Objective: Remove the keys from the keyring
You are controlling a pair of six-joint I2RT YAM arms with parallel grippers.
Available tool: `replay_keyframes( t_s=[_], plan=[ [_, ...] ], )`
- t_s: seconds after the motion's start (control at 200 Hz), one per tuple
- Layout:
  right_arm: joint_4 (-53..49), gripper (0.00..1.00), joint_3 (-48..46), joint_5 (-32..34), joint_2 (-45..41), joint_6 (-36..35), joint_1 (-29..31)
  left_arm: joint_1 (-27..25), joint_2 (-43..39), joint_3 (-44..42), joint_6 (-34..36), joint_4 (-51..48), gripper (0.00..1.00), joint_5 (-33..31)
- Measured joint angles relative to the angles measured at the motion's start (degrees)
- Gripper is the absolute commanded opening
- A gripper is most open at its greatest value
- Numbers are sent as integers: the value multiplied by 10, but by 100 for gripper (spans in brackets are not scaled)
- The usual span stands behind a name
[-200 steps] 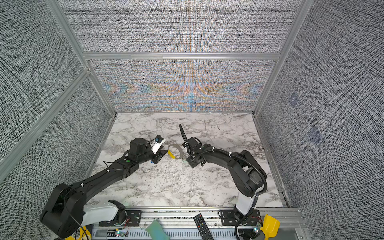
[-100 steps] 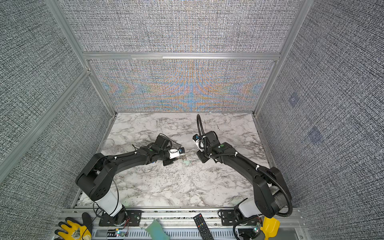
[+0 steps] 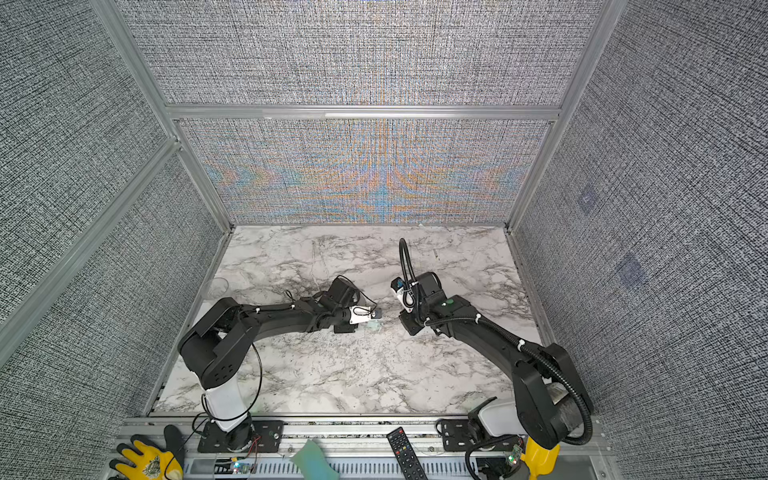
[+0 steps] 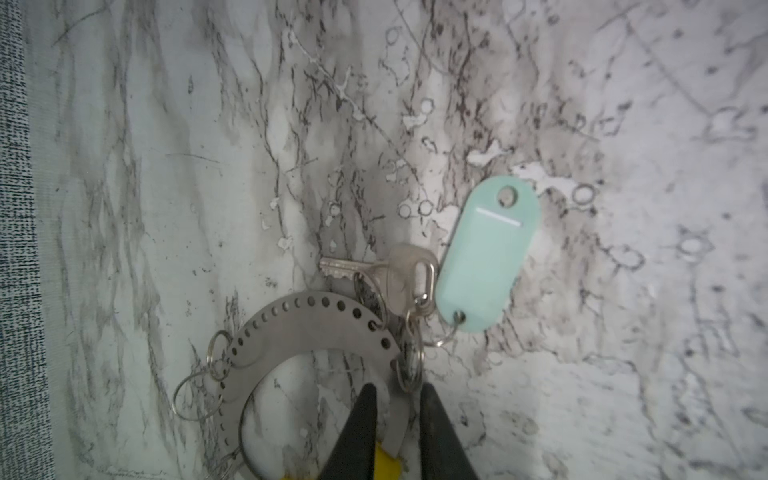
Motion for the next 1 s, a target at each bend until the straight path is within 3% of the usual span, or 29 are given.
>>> replay_keyframes(
  t_s=[0.315,0.635,1.001],
  plan=[
    [3,21,0,-8,10,-3,-5,-5,7,9,9,13,19,-2],
    [6,16,-3,-12,13,-9,-13,-6,10,14,16,12,0,21],
    [16,16,-14,-28,-13,-9,-33,-4,-51,9,-23,5,0,28]
  ],
)
